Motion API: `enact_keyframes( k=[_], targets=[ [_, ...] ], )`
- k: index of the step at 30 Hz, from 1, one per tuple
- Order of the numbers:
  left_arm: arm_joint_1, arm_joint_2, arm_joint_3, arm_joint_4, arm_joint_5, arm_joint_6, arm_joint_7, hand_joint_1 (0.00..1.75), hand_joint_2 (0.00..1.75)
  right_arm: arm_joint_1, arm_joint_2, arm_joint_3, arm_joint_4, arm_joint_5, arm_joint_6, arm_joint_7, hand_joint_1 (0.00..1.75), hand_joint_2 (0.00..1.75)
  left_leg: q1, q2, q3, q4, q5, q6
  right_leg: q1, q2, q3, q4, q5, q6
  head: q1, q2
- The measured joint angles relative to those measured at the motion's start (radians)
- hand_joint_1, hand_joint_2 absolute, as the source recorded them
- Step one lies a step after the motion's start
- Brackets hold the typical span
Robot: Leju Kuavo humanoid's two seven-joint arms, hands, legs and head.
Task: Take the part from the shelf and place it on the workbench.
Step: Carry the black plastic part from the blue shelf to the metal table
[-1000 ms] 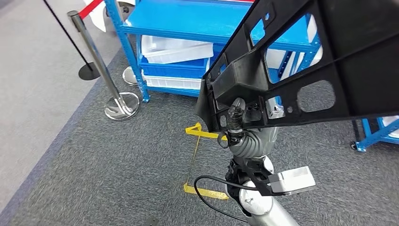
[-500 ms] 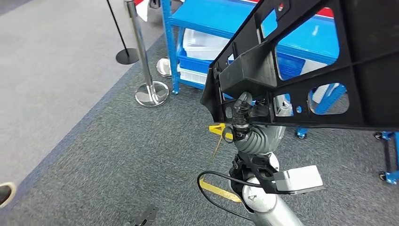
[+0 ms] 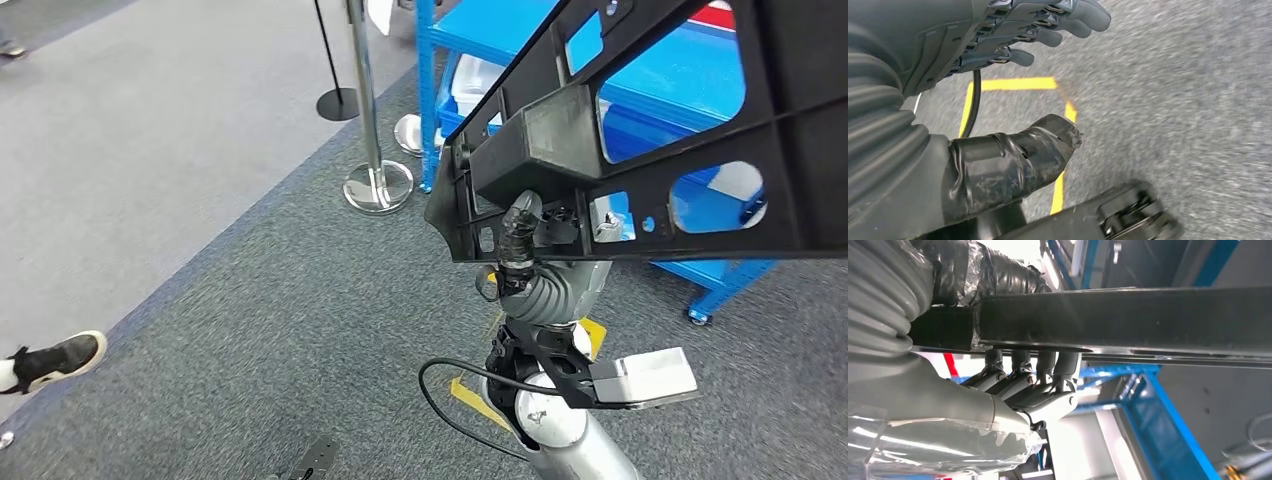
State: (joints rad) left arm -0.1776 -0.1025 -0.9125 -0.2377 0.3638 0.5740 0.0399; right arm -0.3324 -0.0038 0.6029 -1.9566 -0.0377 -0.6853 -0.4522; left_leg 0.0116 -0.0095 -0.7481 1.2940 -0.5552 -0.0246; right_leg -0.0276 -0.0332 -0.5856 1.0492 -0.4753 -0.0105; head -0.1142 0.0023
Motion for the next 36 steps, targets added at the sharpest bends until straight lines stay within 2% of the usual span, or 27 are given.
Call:
enact_keyframes(
  k=[1,2,4,6,8,9,11,12,13,14,15,16,17,19,21,22,23,24,25,27,29,30,31,32,34,35,36],
  targets=[
    [0.001,0.000,0.000,0.000,0.002,-0.007,0.007,0.00,1.75,0.004,0.000,0.000,0.000,-0.008,0.000,-0.004,1.75,1.75,0.001,0.004,0.012,-0.018,0.019,0.000,0.000,-0.013,0.000,0.000,0.000,0.000,0.000,0.000],
    [0.003,0.000,0.000,0.000,0.003,-0.015,0.014,0.00,1.75,0.007,0.000,-0.001,-0.001,-0.023,0.000,-0.010,1.75,1.75,0.000,0.012,0.041,-0.071,0.050,0.002,0.000,-0.025,0.001,0.000,-0.001,0.001,0.000,0.000],
    [0.005,0.001,0.000,0.000,-0.001,-0.030,0.020,0.00,1.75,0.011,0.000,-0.001,-0.004,-0.059,0.000,-0.031,1.75,1.75,-0.009,0.053,0.109,-0.202,0.097,0.013,0.003,-0.045,0.003,-0.001,-0.003,0.005,0.000,0.000],
    [0.006,0.001,-0.002,0.000,-0.011,-0.039,0.019,0.00,1.75,0.015,0.000,-0.001,-0.008,-0.087,0.000,-0.054,1.75,1.75,-0.021,0.078,0.137,-0.263,0.106,0.029,0.007,-0.063,0.005,-0.003,-0.003,0.013,0.001,0.000],
    [0.012,0.002,-0.005,0.000,-0.020,-0.035,0.012,0.00,1.75,0.021,0.000,-0.001,-0.009,-0.099,0.000,-0.068,1.75,1.75,-0.022,0.059,0.137,-0.270,0.110,0.043,0.010,-0.079,0.010,-0.007,-0.004,0.023,0.003,0.000],
    [0.017,0.003,-0.006,0.000,-0.022,-0.028,0.006,0.00,1.75,0.024,0.000,-0.001,-0.010,-0.101,0.000,-0.072,1.75,1.75,-0.020,0.048,0.140,-0.277,0.114,0.048,0.009,-0.072,0.011,-0.004,-0.010,0.028,0.003,0.000],
    [0.025,0.003,-0.008,0.000,-0.025,-0.009,-0.005,0.00,1.75,0.028,0.000,-0.001,-0.011,-0.101,0.000,-0.078,1.75,1.75,-0.014,0.028,0.147,-0.290,0.123,0.061,0.008,-0.026,-0.010,0.051,-0.049,0.033,0.007,0.000],
    [0.027,0.003,-0.008,0.000,-0.025,-0.002,-0.011,0.00,1.75,0.032,0.000,-0.001,-0.011,-0.100,0.000,-0.080,1.75,1.75,-0.013,0.018,0.146,-0.292,0.126,0.066,0.008,0.002,-0.036,0.110,-0.081,0.032,0.011,0.000],
    [0.029,0.003,-0.009,0.000,-0.024,0.003,-0.016,0.00,1.75,0.037,0.000,-0.001,-0.012,-0.097,0.000,-0.080,1.75,1.75,-0.013,0.005,0.145,-0.291,0.127,0.069,0.008,0.019,-0.068,0.179,-0.110,0.031,0.015,0.000],
    [0.031,0.003,-0.009,0.000,-0.021,0.006,-0.020,0.00,1.75,0.044,-0.001,-0.001,-0.012,-0.093,0.000,-0.080,1.75,1.75,-0.013,-0.009,0.144,-0.290,0.128,0.070,0.009,0.028,-0.095,0.235,-0.127,0.031,0.018,0.000],
    [0.035,0.003,-0.010,0.000,-0.019,0.007,-0.023,0.00,1.75,0.052,-0.001,-0.001,-0.012,-0.088,0.000,-0.078,1.75,1.75,-0.013,-0.024,0.144,-0.288,0.128,0.071,0.008,0.031,-0.110,0.262,-0.125,0.031,0.020,0.000],
    [0.039,0.003,-0.011,0.000,-0.017,0.007,-0.026,0.00,1.75,0.058,-0.001,-0.001,-0.012,-0.079,0.000,-0.077,1.75,1.75,-0.013,-0.040,0.144,-0.284,0.127,0.070,0.007,0.033,-0.106,0.249,-0.103,0.031,0.021,0.000],
    [0.043,0.003,-0.011,0.000,-0.016,0.006,-0.029,0.00,1.75,0.063,-0.001,-0.001,-0.014,-0.071,0.000,-0.075,1.75,1.75,-0.012,-0.055,0.143,-0.279,0.125,0.068,0.004,0.040,-0.084,0.198,-0.067,0.032,0.022,0.000],
    [0.048,0.004,-0.011,0.000,-0.020,0.005,-0.035,0.00,1.75,0.074,-0.001,-0.002,-0.022,-0.053,0.000,-0.070,1.75,1.75,-0.011,-0.085,0.133,-0.259,0.119,0.059,-0.005,0.089,-0.031,0.077,-0.017,0.033,0.023,0.000],
    [0.048,0.004,-0.014,0.000,-0.026,0.003,-0.039,0.00,1.75,0.087,0.000,-0.004,-0.032,-0.038,0.000,-0.064,1.75,1.75,-0.009,-0.111,0.116,-0.245,0.117,0.047,-0.009,0.127,-0.009,0.024,-0.010,0.033,0.026,0.000],
    [0.049,0.005,-0.016,0.000,-0.029,0.002,-0.041,0.00,1.75,0.092,0.000,-0.006,-0.036,-0.031,0.000,-0.062,1.75,1.75,-0.007,-0.123,0.109,-0.243,0.119,0.042,-0.007,0.124,-0.009,0.021,-0.010,0.031,0.028,0.000],
    [0.051,0.007,-0.019,0.000,-0.033,-0.001,-0.041,0.00,1.75,0.097,0.000,-0.007,-0.039,-0.023,0.000,-0.060,1.75,1.75,-0.004,-0.129,0.104,-0.245,0.122,0.037,-0.008,0.111,-0.010,0.021,-0.008,0.026,0.029,0.000],
    [0.053,0.008,-0.022,0.000,-0.038,-0.005,-0.041,0.00,1.75,0.101,0.001,-0.008,-0.042,-0.011,0.000,-0.059,1.75,1.75,-0.005,-0.117,0.098,-0.238,0.119,0.031,-0.008,0.098,-0.009,0.018,-0.005,0.021,0.028,0.000],
    [0.055,0.009,-0.025,0.000,-0.043,-0.010,-0.041,0.00,1.75,0.106,0.003,-0.010,-0.046,0.001,0.000,-0.058,1.75,1.75,-0.006,-0.092,0.087,-0.218,0.107,0.024,-0.010,0.084,-0.008,0.016,-0.003,0.016,0.024,0.000],
    [0.054,0.009,-0.032,0.000,-0.057,-0.018,-0.042,0.00,1.75,0.121,0.006,-0.017,-0.060,0.030,0.000,-0.054,1.75,1.75,-0.008,-0.026,0.041,-0.119,0.052,0.013,-0.010,0.053,-0.006,0.012,-0.002,0.010,0.017,0.000],
    [0.053,0.009,-0.041,0.000,-0.069,-0.020,-0.045,0.00,1.75,0.136,0.006,-0.025,-0.073,0.055,0.000,-0.045,1.75,1.75,-0.004,0.000,-0.013,-0.002,0.003,0.007,-0.008,0.020,-0.007,0.012,-0.003,0.008,0.015,0.000],
    [0.053,0.010,-0.044,0.000,-0.072,-0.020,-0.046,0.00,1.75,0.142,0.006,-0.027,-0.078,0.064,0.000,-0.042,1.75,1.75,-0.003,0.004,-0.022,0.019,0.001,0.007,-0.008,0.005,-0.006,0.012,-0.004,0.008,0.015,0.000],
    [0.054,0.010,-0.046,0.000,-0.074,-0.019,-0.047,0.00,1.75,0.148,0.006,-0.029,-0.083,0.072,0.000,-0.040,1.75,1.75,-0.002,0.006,-0.010,0.003,0.018,0.009,-0.008,-0.009,-0.006,0.012,-0.005,0.008,0.015,0.000],
    [0.054,0.010,-0.047,0.000,-0.075,-0.018,-0.047,0.00,1.75,0.151,0.006,-0.031,-0.088,0.077,0.000,-0.039,1.75,1.75,-0.003,0.012,0.021,-0.053,0.047,0.012,-0.007,-0.021,-0.005,0.012,-0.006,0.009,0.015,0.000],
    [0.052,0.010,-0.052,0.000,-0.076,-0.017,-0.048,0.00,1.75,0.154,0.006,-0.033,-0.099,0.084,0.000,-0.039,1.75,1.75,-0.012,0.054,0.097,-0.191,0.092,0.025,-0.005,-0.042,-0.001,0.010,-0.009,0.014,0.015,0.000],
    [0.050,0.010,-0.055,0.000,-0.076,-0.016,-0.049,0.00,1.75,0.156,0.006,-0.035,-0.104,0.086,0.000,-0.039,1.75,1.75,-0.018,0.071,0.121,-0.236,0.103,0.033,-0.003,-0.052,0.001,0.008,-0.009,0.017,0.015,0.000],
    [0.049,0.010,-0.059,0.000,-0.076,-0.016,-0.049,0.00,1.75,0.157,0.006,-0.038,-0.107,0.088,0.000,-0.039,1.75,1.75,-0.023,0.080,0.129,-0.256,0.103,0.039,-0.001,-0.060,0.004,0.005,-0.009,0.022,0.015,0.000]
  ],
)
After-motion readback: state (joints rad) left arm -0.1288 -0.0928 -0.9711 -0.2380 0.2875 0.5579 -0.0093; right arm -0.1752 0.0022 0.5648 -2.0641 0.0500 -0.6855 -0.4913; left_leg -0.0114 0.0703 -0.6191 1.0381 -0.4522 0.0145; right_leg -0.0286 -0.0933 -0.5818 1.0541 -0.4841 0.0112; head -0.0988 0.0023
